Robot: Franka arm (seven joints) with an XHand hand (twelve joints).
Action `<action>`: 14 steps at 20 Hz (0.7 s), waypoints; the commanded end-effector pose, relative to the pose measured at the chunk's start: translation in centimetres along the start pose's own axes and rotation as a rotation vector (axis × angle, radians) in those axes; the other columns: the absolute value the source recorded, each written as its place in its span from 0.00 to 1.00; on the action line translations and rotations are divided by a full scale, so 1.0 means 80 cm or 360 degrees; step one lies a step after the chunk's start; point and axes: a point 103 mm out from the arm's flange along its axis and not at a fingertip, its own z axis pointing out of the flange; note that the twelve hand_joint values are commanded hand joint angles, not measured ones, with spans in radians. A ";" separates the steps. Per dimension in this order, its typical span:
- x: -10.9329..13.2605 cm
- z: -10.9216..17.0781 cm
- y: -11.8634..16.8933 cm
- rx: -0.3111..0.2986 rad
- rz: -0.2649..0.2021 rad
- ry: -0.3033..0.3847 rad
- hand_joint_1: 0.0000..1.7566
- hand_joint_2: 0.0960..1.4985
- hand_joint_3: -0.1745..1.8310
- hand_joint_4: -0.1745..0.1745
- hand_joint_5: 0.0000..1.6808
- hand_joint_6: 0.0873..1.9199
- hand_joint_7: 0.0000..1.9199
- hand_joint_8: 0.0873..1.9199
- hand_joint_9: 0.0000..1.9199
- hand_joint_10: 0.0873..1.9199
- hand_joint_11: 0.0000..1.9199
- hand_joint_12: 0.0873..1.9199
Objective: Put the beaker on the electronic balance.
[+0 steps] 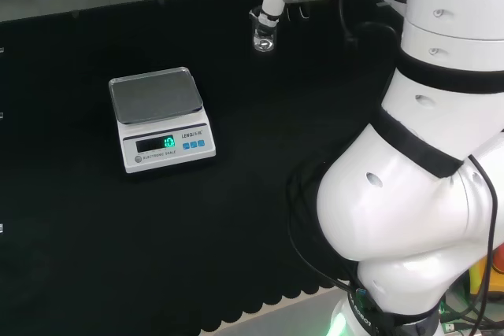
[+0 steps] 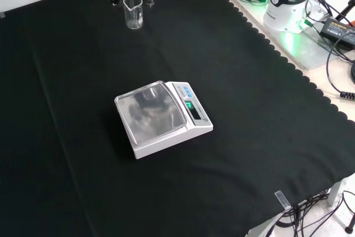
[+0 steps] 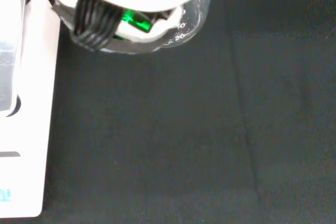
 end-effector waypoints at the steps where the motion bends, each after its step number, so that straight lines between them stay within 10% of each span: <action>1: 0.008 -0.002 -0.006 -0.0007 0.0022 0.0018 0.64 0.33 0.39 0.00 0.56 0.40 0.53 0.43 0.78 0.03 0.86 0.21; 14: 0.039 -0.002 0.007 -0.0004 -0.0065 -0.0035 0.64 0.33 0.39 0.00 0.55 0.40 0.53 0.44 0.78 0.02 0.86 0.21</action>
